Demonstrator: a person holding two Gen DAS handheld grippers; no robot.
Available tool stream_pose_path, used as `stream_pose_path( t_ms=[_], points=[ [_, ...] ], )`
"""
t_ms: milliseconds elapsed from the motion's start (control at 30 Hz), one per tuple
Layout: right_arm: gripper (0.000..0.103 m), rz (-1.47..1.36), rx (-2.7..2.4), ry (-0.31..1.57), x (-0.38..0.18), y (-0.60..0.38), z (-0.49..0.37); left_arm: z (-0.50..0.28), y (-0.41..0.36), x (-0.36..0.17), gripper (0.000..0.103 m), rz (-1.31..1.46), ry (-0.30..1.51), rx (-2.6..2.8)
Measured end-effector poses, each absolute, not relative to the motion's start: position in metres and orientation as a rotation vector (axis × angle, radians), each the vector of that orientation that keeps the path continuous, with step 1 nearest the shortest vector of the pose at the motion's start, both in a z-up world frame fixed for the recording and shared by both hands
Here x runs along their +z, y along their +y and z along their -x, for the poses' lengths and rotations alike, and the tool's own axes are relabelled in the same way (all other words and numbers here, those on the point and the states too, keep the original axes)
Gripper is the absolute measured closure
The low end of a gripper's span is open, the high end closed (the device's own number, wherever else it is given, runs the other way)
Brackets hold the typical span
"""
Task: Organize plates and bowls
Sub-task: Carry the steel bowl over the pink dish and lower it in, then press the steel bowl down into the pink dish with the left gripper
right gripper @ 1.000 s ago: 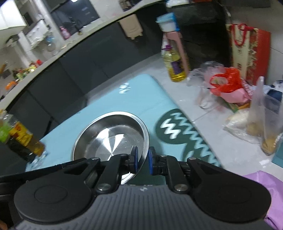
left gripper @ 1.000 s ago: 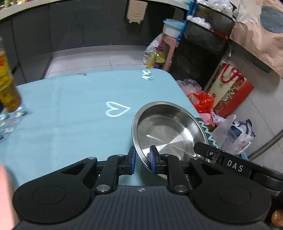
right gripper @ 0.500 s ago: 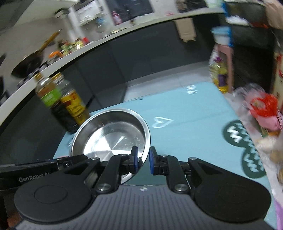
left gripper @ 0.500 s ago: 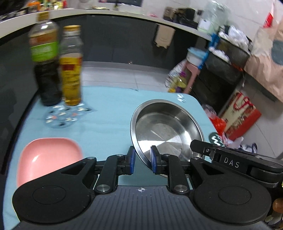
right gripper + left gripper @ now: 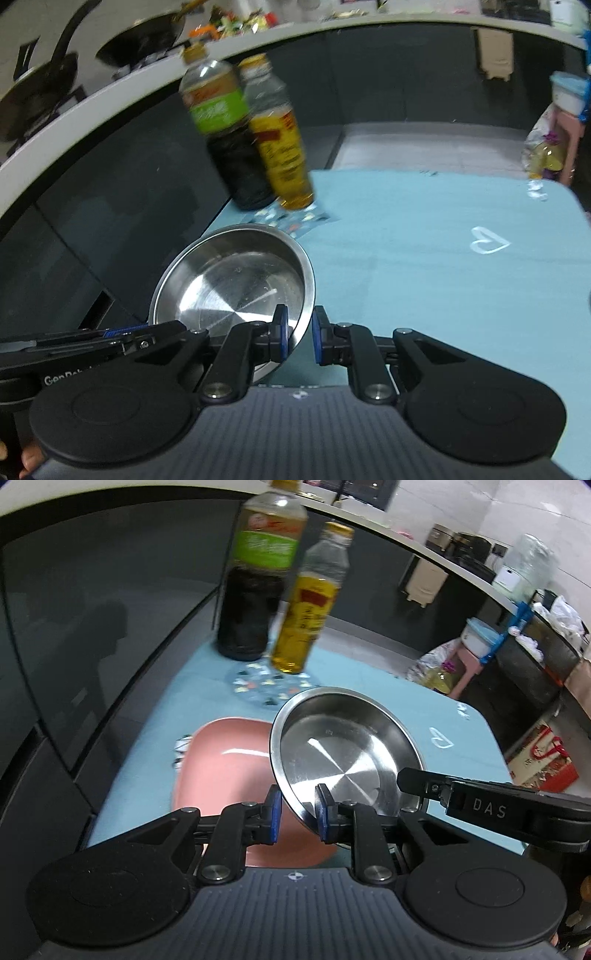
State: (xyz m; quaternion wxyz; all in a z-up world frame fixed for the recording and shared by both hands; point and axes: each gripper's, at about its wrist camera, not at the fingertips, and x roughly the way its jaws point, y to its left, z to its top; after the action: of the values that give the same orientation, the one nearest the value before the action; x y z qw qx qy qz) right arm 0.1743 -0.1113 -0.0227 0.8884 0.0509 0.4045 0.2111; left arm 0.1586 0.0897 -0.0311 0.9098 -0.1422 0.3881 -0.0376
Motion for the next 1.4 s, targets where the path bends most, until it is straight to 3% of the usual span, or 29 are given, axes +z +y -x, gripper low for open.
stream_pose_path(
  t_ms=[700, 1400],
  points=[
    [0.100, 0.049, 0.489, 0.931, -0.050, -0.053, -0.185, -0.150, 0.126, -0.066, 0.084, 0.324, 0.835, -0.007],
    [0.095, -0.034, 0.458, 0.875, -0.038, -0.080, -0.188, -0.134, 0.150, -0.060, 0.081, 0.364, 0.773, 0.093]
  ],
)
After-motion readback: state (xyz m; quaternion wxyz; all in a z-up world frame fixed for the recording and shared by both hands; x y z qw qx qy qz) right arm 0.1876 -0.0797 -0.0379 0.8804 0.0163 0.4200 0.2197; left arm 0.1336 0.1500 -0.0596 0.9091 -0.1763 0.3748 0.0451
